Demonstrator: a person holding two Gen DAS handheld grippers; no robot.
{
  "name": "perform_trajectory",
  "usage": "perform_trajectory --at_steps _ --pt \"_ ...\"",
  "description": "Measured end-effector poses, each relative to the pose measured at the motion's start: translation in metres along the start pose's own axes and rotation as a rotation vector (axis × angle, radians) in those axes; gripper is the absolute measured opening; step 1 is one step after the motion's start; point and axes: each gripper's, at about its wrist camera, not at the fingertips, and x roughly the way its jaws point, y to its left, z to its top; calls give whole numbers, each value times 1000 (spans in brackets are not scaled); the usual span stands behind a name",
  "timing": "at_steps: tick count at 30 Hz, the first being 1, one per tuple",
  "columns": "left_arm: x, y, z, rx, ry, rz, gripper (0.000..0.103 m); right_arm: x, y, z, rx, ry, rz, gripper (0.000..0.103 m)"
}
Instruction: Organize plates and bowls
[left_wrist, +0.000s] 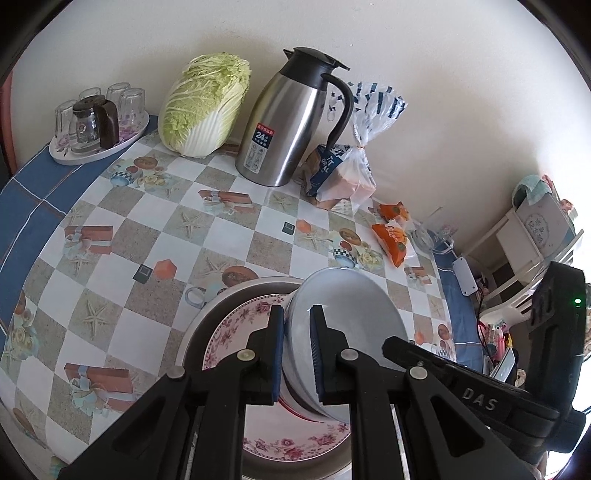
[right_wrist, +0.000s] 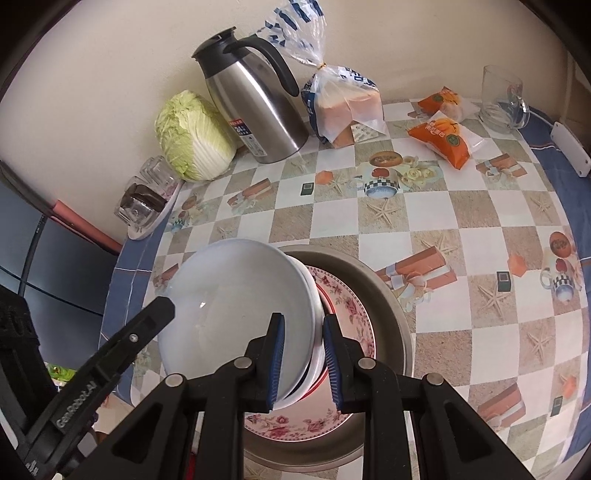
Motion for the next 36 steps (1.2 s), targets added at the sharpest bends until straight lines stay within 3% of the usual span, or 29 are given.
perform_trajectory --at_steps 7,13,15,16,17,21,23,29,33,36 --pt "3 1 -1 -8 12 -5 13 -5 2 0 -15 -17 14 24" --pt "-2 -1 0 10 1 20 17 -6 7 -1 -48 -21 -29 24" --pt "-4 0 0 12 -3 41 36 -6 8 -2 -60 -24 -52 24" --pt "-5 1 1 11 -6 51 54 -7 8 -2 -67 -27 -70 24" --pt "-7 2 1 9 -14 57 61 -8 9 -3 -75 -32 -85 28" --pt "-15 6 3 6 -45 90 66 -12 9 -3 -86 -48 -104 58" --pt "-16 9 4 2 -54 113 81 -14 11 -3 -97 -52 -109 62" --pt "-23 18 4 0 -103 200 92 -11 17 -5 -134 -53 -140 84" --pt "-22 21 3 15 -99 262 95 -10 21 -6 -156 -60 -162 96" --pt "-23 25 0 10 -103 265 95 -10 22 -7 -169 -68 -182 102"
